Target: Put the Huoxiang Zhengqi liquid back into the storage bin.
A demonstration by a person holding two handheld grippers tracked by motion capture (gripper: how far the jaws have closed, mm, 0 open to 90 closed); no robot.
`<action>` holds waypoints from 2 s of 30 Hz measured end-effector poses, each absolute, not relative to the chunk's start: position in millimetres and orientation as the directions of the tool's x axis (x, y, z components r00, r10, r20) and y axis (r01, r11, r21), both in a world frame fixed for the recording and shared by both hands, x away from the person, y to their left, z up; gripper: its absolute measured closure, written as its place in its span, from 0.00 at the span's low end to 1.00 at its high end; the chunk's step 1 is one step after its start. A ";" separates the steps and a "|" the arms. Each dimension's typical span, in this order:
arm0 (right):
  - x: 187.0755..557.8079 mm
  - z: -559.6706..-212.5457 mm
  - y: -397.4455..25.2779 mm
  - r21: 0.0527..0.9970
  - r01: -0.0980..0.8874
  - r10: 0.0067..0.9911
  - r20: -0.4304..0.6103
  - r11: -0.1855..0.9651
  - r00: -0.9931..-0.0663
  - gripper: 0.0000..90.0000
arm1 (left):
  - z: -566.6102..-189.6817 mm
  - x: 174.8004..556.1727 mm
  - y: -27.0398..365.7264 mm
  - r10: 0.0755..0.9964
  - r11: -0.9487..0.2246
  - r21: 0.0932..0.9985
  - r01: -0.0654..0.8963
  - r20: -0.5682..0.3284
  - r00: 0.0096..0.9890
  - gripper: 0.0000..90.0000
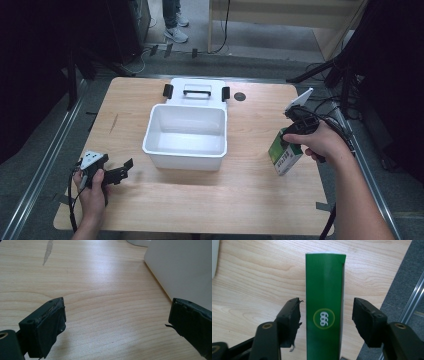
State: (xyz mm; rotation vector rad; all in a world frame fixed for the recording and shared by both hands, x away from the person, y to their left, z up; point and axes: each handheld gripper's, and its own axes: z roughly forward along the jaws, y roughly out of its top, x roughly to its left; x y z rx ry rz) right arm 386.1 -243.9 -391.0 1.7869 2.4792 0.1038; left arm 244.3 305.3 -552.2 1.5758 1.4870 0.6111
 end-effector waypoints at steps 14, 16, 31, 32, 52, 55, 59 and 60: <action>392.5 -403.2 -241.5 0.048 0.924 0.925 -0.005 0.379 -0.379 0.72 | -552.2 244.4 305.3 0.964 0.082 0.836 0.542 -0.204 0.169 0.02; 392.2 -403.0 -241.6 0.046 0.915 0.916 -0.005 0.400 -0.400 0.72 | -552.1 244.4 305.3 0.964 0.082 0.836 0.542 -0.204 0.169 0.02; 375.8 -377.8 -226.8 0.152 0.679 0.694 -0.079 0.718 -0.716 0.72 | -552.1 244.3 305.1 0.965 0.079 0.837 0.542 -0.201 0.169 0.02; 375.0 -376.1 -225.0 0.158 0.662 0.678 -0.081 0.732 -0.730 0.72 | -552.1 244.3 305.1 0.965 0.079 0.837 0.542 -0.201 0.170 0.02; 371.0 -325.3 -190.9 0.208 0.427 0.458 -0.129 0.880 -0.880 0.72 | -552.0 244.6 305.4 0.965 0.081 0.837 0.541 -0.203 0.169 0.02; 371.6 -318.0 -184.5 0.215 0.408 0.440 -0.132 0.887 -0.888 0.72 | -552.0 244.6 305.4 0.965 0.081 0.837 0.541 -0.203 0.168 0.02; 373.2 -308.8 -177.5 0.215 0.394 0.428 -0.143 0.894 -0.893 0.72 | -552.0 244.6 305.5 0.964 0.082 0.837 0.541 -0.203 0.168 0.02; 373.9 -305.5 -175.6 0.216 0.384 0.419 -0.148 0.898 -0.896 0.72 | -552.0 244.6 305.5 0.965 0.081 0.837 0.541 -0.203 0.169 0.02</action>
